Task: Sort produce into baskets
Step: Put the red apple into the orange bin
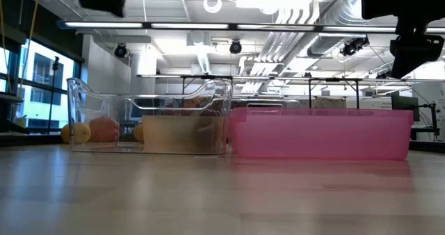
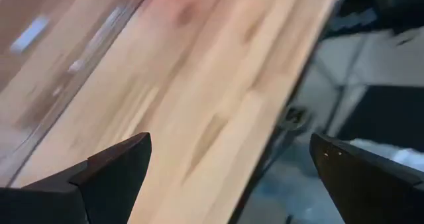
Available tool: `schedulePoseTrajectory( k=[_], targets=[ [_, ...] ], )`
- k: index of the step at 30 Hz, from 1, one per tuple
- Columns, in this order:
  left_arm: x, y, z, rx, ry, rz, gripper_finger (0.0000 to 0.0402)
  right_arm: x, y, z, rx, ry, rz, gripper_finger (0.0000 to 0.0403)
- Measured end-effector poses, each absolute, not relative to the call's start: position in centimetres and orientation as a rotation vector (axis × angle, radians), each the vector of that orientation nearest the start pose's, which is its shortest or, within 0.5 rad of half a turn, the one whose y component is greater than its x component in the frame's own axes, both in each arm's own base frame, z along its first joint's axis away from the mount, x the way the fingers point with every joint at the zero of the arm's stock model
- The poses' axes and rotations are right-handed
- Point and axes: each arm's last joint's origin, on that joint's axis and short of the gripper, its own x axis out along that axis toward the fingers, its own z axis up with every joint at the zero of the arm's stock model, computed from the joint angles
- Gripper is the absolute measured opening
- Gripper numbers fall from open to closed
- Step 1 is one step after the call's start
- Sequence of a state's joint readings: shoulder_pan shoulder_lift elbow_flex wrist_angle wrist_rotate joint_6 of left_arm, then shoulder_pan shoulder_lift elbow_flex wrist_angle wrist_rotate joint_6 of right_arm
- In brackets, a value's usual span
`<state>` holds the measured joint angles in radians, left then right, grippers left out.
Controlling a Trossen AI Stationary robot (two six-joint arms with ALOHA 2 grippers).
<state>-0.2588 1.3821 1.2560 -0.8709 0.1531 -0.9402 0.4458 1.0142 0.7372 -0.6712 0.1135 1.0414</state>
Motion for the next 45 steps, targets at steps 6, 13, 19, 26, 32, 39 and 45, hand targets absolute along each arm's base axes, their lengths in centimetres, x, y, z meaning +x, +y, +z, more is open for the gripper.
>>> schedulePoseTrajectory(
  k=[6,13,19,26,32,39,45],
  targets=[
    [25.1,-8.1,29.2,-0.632,1.344,0.103,0.0399,17.2,7.7,24.0,0.680,0.930,-0.234,0.0361],
    [24.1,-9.7,28.8,-0.373,1.384,0.004,0.0399,17.3,7.5,24.1,0.700,0.873,-0.314,0.0361],
    [21.4,-11.3,26.5,-0.206,1.556,-0.066,0.0399,17.4,7.4,24.1,0.729,0.838,-0.364,0.0361],
    [18.8,-11.5,21.6,-0.035,1.696,-0.121,0.0399,17.4,7.3,24.1,0.769,0.816,-0.398,0.0361],
    [17.9,-11.5,20.2,0.006,1.731,-0.132,0.0399,17.4,7.3,24.1,0.769,0.815,-0.399,0.0361],
    [16.8,-13.8,20.3,0.096,1.683,-0.257,0.0399,17.4,7.2,24.1,0.757,0.794,-0.420,0.0361],
    [16.4,-14.6,20.2,0.165,1.627,-0.253,0.0399,17.4,7.2,24.1,0.756,0.794,-0.421,0.0361]
  ],
)
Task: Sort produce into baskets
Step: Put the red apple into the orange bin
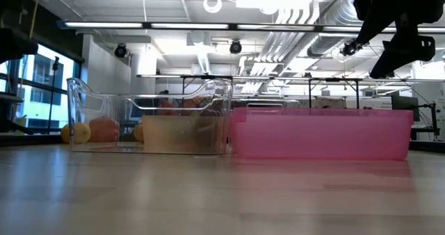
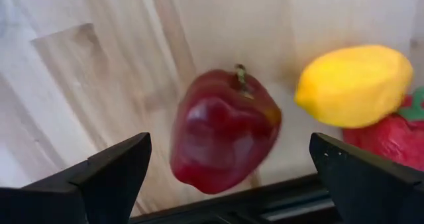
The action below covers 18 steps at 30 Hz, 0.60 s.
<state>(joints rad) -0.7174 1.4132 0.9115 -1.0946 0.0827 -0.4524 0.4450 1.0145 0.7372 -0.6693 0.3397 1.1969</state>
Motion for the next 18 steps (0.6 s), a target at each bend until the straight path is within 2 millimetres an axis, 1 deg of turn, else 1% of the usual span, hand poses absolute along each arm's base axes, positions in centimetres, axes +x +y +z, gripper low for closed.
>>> schedulePoseTrajectory(
  k=[4,9,18],
  targets=[
    [16.4,-14.6,20.0,0.153,1.628,-0.235,0.0399,17.4,7.2,24.1,0.749,0.795,-0.418,0.0361],
    [15.3,-14.2,18.4,0.129,1.706,-0.238,0.0399,17.4,7.2,24.1,0.747,0.796,-0.417,0.0361],
    [15.3,-14.1,16.8,0.103,1.653,-0.249,0.0399,17.4,7.2,24.1,0.728,0.801,-0.411,0.0361]
  ],
)
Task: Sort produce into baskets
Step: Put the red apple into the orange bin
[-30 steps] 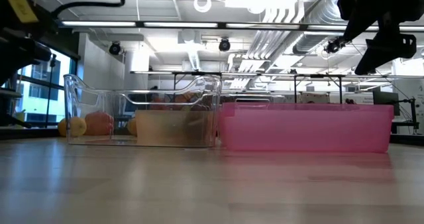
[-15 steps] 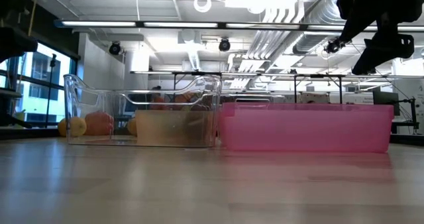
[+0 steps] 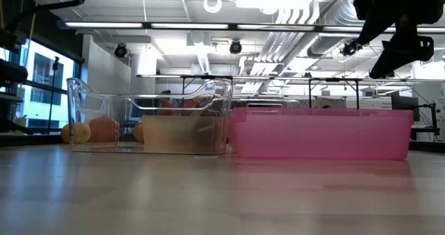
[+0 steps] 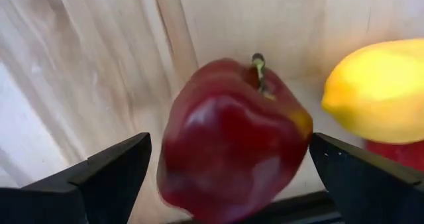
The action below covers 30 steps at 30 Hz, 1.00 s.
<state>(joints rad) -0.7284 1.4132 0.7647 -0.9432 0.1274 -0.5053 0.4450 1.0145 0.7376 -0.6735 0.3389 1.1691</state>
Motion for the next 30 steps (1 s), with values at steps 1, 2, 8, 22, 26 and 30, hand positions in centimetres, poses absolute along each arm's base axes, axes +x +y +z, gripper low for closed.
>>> schedulePoseTrajectory(
  k=[1,2,8,22,26,30],
  targets=[
    [15.3,-14.1,16.7,0.103,1.655,-0.248,0.0399,17.4,7.2,24.1,0.728,0.801,-0.410,0.0361],
    [15.2,-14.0,16.6,0.104,1.657,-0.240,0.0399,17.4,7.2,24.1,0.729,0.801,-0.411,0.0361],
    [15.2,-13.8,16.2,0.054,1.672,-0.179,0.0384,17.4,7.1,24.1,0.709,0.787,-0.425,0.0361],
    [17.5,-13.5,21.7,-0.216,1.470,-0.111,0.0268,17.4,7.1,24.1,0.697,0.780,-0.428,0.0361],
    [18.4,-11.9,27.6,-0.293,1.196,-0.011,0.0268,17.4,7.1,24.1,0.697,0.780,-0.428,0.0361],
    [19.5,-9.3,33.1,-0.334,0.858,0.159,0.0268,17.4,7.1,24.1,0.695,0.775,-0.433,0.0361]
  ],
)
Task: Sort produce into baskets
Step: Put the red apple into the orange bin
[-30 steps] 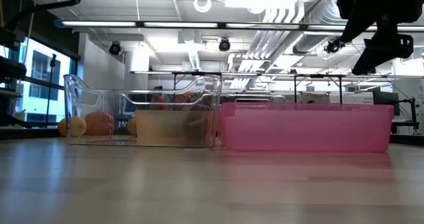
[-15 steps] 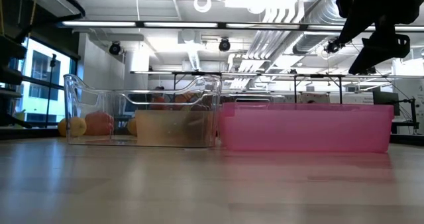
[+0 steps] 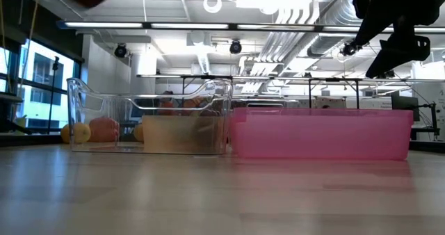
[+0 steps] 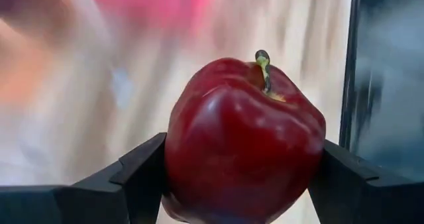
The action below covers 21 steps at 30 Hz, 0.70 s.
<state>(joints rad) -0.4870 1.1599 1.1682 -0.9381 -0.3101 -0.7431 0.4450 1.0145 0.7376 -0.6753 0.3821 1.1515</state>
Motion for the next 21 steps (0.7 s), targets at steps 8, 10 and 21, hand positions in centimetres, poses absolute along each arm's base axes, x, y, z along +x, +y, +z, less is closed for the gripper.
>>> schedulePoseTrajectory(
  k=[8,10,21],
  targets=[
    [23.2,-4.1,36.6,-0.236,0.506,0.337,0.0272,17.9,7.1,24.6,0.699,0.651,-0.464,0.0361],
    [24.3,-2.9,36.1,-0.214,0.490,0.367,0.0273,18.1,7.1,24.8,0.708,0.618,-0.463,0.0361],
    [31.7,3.8,34.1,-0.170,0.310,0.406,0.0275,18.6,7.0,25.5,0.738,0.457,-0.524,0.0361]
  ],
)
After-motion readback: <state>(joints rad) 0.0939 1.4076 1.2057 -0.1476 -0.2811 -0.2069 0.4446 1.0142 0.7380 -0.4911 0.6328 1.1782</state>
